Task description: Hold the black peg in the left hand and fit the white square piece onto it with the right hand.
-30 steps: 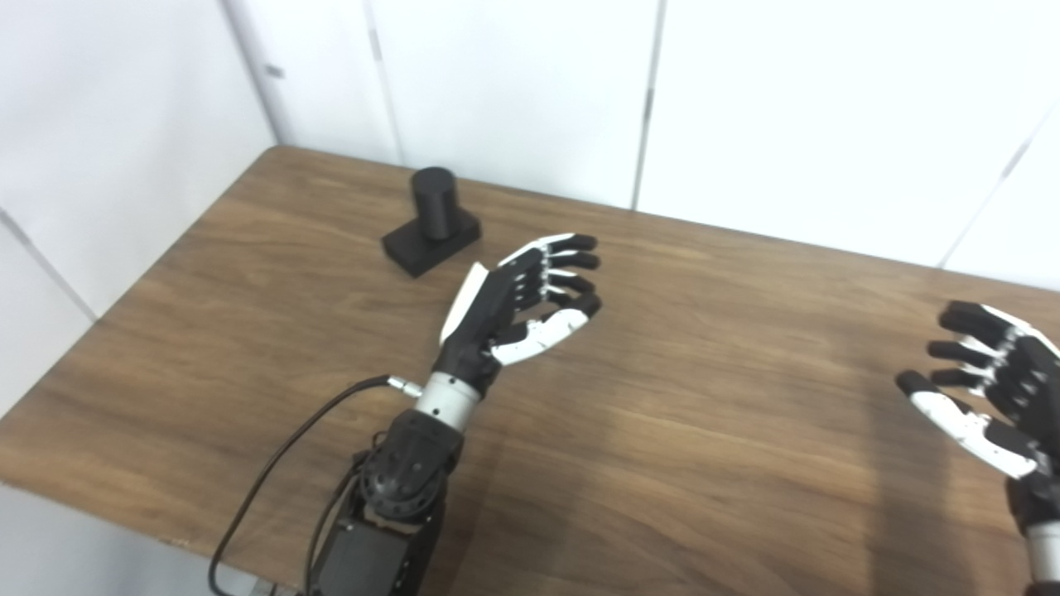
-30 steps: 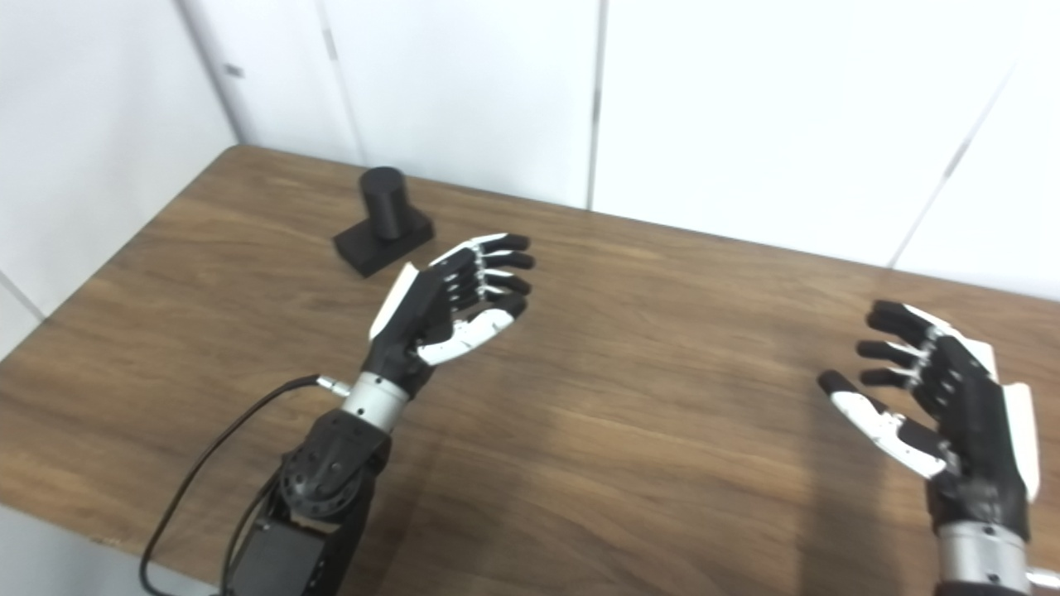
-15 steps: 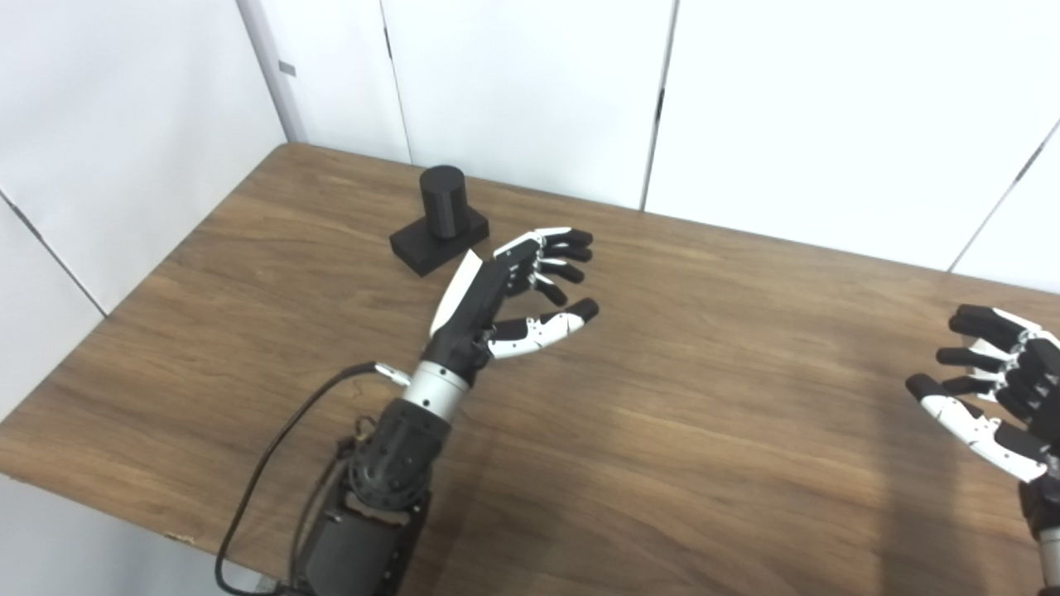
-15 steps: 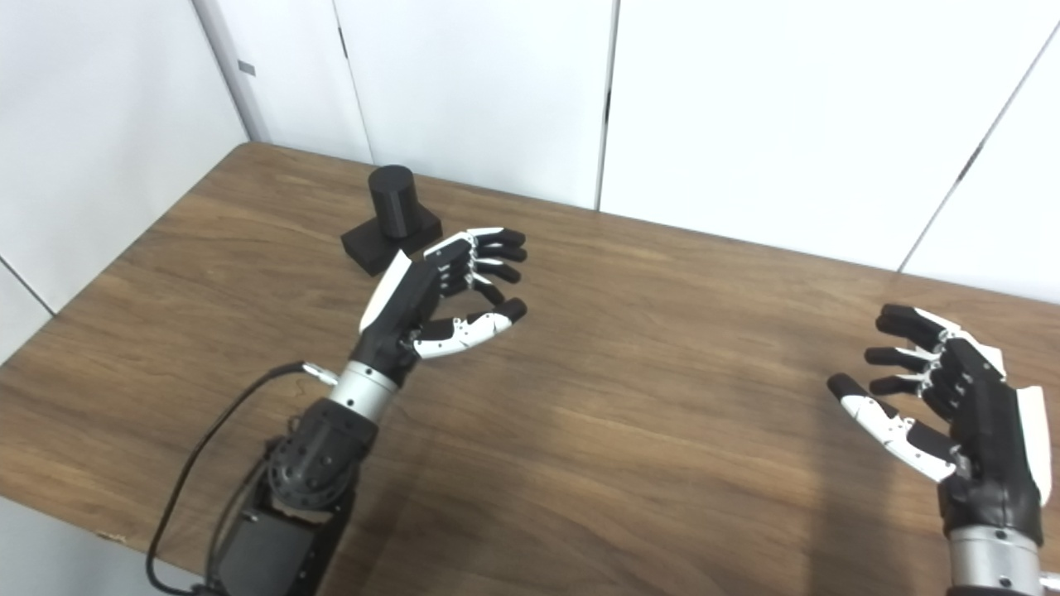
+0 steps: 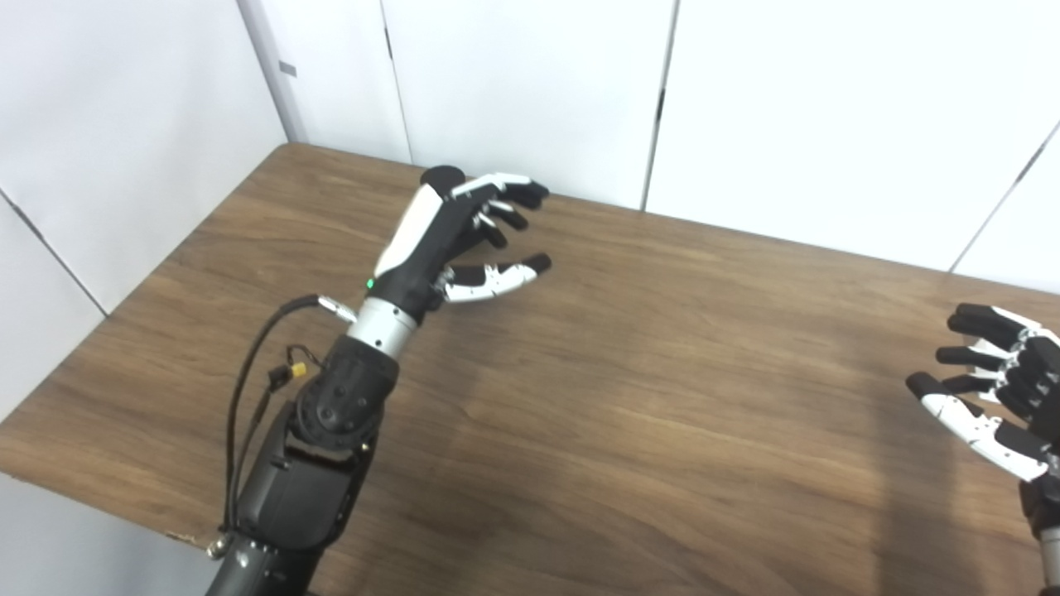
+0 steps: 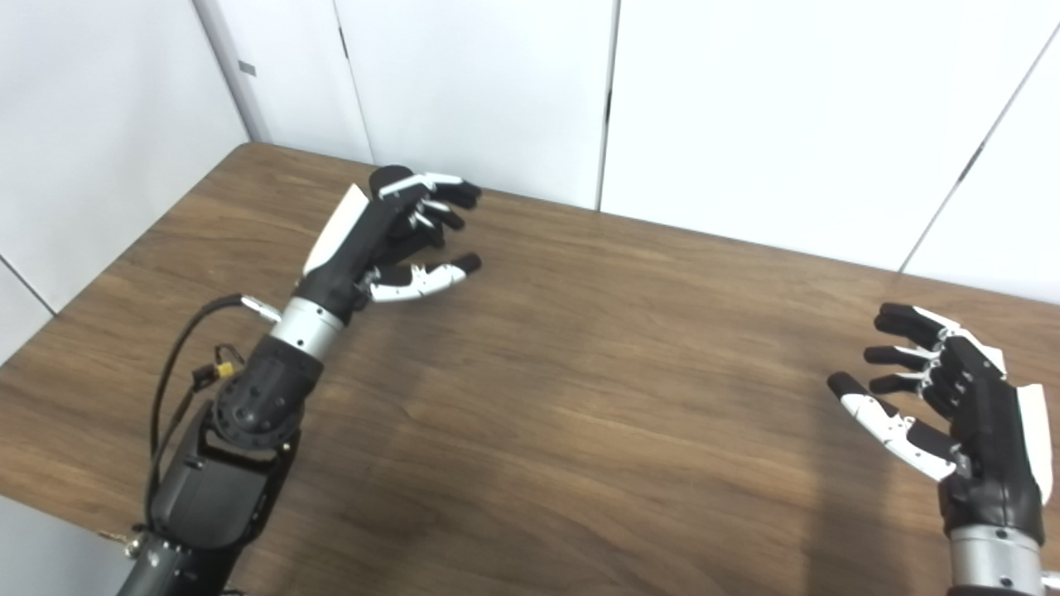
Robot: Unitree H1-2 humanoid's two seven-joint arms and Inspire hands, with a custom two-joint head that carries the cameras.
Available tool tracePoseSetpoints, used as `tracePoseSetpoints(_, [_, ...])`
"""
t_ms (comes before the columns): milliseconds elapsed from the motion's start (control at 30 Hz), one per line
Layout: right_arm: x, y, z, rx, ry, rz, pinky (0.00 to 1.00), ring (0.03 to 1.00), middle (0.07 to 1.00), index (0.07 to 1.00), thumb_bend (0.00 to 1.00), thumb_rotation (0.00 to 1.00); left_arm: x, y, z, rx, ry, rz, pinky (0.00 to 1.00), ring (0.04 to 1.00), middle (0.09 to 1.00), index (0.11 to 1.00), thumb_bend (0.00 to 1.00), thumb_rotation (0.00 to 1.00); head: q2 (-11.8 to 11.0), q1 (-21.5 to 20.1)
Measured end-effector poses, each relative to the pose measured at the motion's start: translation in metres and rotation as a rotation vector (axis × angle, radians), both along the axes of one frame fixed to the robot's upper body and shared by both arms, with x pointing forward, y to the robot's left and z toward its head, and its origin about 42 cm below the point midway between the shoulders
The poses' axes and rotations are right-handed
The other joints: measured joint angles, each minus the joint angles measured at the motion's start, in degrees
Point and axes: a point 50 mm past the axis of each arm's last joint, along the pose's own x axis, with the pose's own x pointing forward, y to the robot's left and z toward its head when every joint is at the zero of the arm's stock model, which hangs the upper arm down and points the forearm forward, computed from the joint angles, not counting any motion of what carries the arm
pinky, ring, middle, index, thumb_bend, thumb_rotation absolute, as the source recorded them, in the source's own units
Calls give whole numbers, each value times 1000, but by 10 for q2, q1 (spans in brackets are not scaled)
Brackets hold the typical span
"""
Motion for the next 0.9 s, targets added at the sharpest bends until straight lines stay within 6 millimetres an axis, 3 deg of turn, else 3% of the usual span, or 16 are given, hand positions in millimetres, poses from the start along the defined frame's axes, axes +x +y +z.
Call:
tracePoseSetpoints(133, [0,0,1,-4,-4,0,484,622,719,692,462,0,5,3,3,77,5,60,633,749,781,756,704,228,-1,0])
tracePoseSetpoints(300, [0,0,1,0,-5,0,492,629,726,700,456,0,15,14,2,179,14,141,701,820,830,790,711,249,1,1])
tracePoseSetpoints(633, [0,0,2,3,-4,1,517,650,737,715,449,0,38,39,19,303,29,304,878,970,921,801,747,325,-3,-2])
tracePoseSetpoints(833, [0,0,2,6,-5,2,499,640,731,709,443,0,50,53,14,368,40,366,865,979,934,845,789,364,-4,-3])
tracePoseSetpoints(900, [-1,1,3,6,-2,0,503,640,734,708,442,0,53,59,11,396,52,385,842,975,936,855,818,419,-4,-3])
